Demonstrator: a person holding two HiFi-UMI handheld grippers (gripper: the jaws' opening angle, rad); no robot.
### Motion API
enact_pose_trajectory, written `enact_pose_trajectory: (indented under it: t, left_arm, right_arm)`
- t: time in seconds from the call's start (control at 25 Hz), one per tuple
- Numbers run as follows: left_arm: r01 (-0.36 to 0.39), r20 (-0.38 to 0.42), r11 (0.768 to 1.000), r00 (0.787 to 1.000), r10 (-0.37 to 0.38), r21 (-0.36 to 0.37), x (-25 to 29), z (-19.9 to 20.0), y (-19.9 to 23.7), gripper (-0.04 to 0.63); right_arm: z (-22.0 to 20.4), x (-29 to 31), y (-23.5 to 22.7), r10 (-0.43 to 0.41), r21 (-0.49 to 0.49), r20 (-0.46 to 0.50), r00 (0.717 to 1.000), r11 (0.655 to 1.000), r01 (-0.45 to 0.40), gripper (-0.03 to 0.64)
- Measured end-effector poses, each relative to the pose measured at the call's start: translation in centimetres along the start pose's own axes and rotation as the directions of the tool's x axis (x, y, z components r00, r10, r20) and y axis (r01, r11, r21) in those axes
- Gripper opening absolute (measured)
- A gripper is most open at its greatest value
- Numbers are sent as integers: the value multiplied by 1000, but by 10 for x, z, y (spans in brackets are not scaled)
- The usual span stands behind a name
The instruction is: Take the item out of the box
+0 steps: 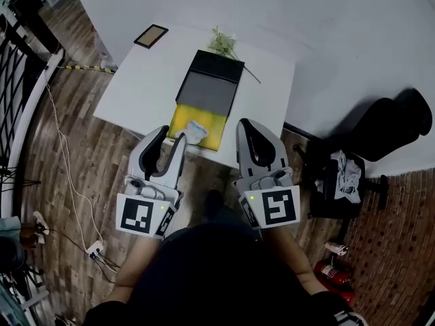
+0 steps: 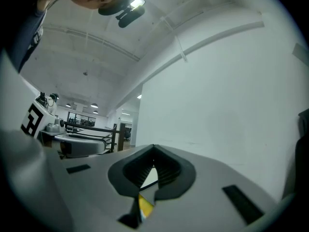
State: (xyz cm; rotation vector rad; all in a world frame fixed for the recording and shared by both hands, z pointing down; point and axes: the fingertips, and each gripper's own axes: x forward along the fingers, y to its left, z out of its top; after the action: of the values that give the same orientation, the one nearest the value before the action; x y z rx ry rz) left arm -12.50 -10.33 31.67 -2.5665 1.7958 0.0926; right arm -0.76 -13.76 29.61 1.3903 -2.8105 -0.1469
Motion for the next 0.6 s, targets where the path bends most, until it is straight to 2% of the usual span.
enact_pose_trajectory:
  t: [0.6]
  left_arm:
    - [-82, -22, 997, 996, 82, 9, 87, -16, 33, 138]
  right_arm:
    - [-28, 85, -59, 123, 28, -23, 992, 992, -122, 11]
